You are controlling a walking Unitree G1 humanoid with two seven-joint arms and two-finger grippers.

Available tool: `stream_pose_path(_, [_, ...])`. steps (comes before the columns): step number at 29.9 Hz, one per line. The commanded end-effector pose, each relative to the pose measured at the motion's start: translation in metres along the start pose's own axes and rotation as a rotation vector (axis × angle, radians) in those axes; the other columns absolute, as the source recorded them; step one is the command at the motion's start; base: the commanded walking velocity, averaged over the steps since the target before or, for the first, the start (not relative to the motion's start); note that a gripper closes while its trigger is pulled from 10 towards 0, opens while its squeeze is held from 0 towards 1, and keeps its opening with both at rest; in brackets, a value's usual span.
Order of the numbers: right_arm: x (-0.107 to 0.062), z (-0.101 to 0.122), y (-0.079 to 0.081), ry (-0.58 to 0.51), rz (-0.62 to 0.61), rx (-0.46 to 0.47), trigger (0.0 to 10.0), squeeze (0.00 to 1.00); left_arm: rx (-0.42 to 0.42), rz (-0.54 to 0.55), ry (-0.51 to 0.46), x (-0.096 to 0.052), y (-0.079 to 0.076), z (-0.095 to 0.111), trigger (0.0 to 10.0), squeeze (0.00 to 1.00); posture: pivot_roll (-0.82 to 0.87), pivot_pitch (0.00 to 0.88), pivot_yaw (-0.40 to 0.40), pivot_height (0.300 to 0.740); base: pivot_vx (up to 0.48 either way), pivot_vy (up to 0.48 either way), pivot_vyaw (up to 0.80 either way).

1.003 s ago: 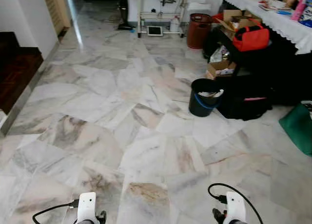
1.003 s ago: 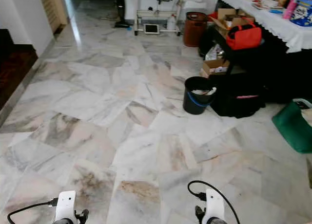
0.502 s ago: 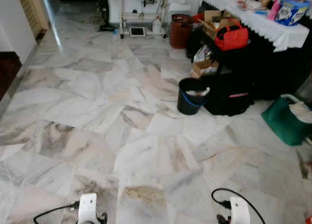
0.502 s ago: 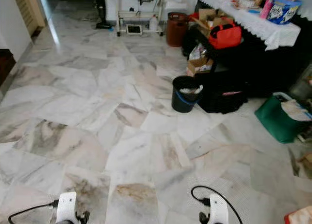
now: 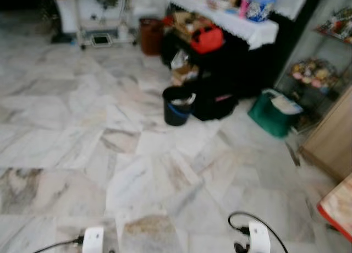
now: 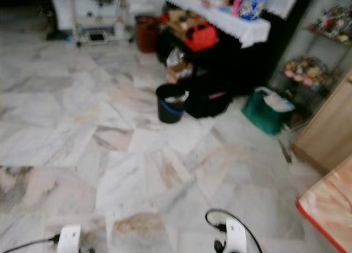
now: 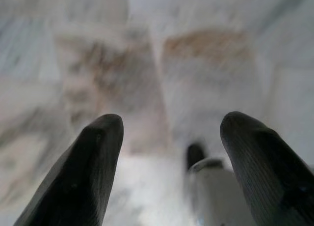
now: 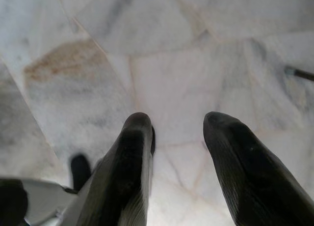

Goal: Setting the table

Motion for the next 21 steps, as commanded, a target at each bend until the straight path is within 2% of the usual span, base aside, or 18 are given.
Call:
stream_pose_path(1, [0.001, 0.01, 0.004, -0.023, 0.005, -0.001, 10.0, 0.0, 0.017, 0.001, 0.041, -0.002, 0.003, -0.013, 10.0, 0.0, 0.05, 0.0, -0.045, 0.74, 0.0, 0.0, -0.67])
stream_pose_path(9, [0.001, 0.007, 0.005, -0.013, 0.002, -0.008, 10.0, 0.0, 0.049, -0.015, 0.057, -0.003, 0.001, -0.018, 10.0, 0.0, 0.05, 0.0, -0.043, 0.74, 0.0, 0.0, -0.67])
stream_pose_path(15, [-0.003, -0.007, -0.014, 0.006, -0.019, -0.008, 10.0, 0.0, 0.067, -0.023, 0.066, -0.003, -0.001, -0.02, 10.0, 0.0, 0.05, 0.0, -0.035, 0.74, 0.0, 0.0, -0.67])
stream_pose_path(21, [-0.004, -0.012, -0.017, 0.01, -0.028, -0.01, 10.0, 0.0, 0.084, -0.017, 0.064, -0.003, -0.002, -0.02, 10.0, 0.0, 0.03, 0.0, -0.028, 0.74, 0.0, 0.0, -0.67])
Point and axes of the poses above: a point about 5 cm out from each wrist's last joint towards the gripper, its own x axis pointing out of the wrist towards the gripper, its own z axis along the axis of the wrist's last joint, y = z × x, the point moved 3 cm from there along x, pointing out of the wrist towards the gripper, and after that the axes turned 11 degrees about -x, right-handed, at the moved point
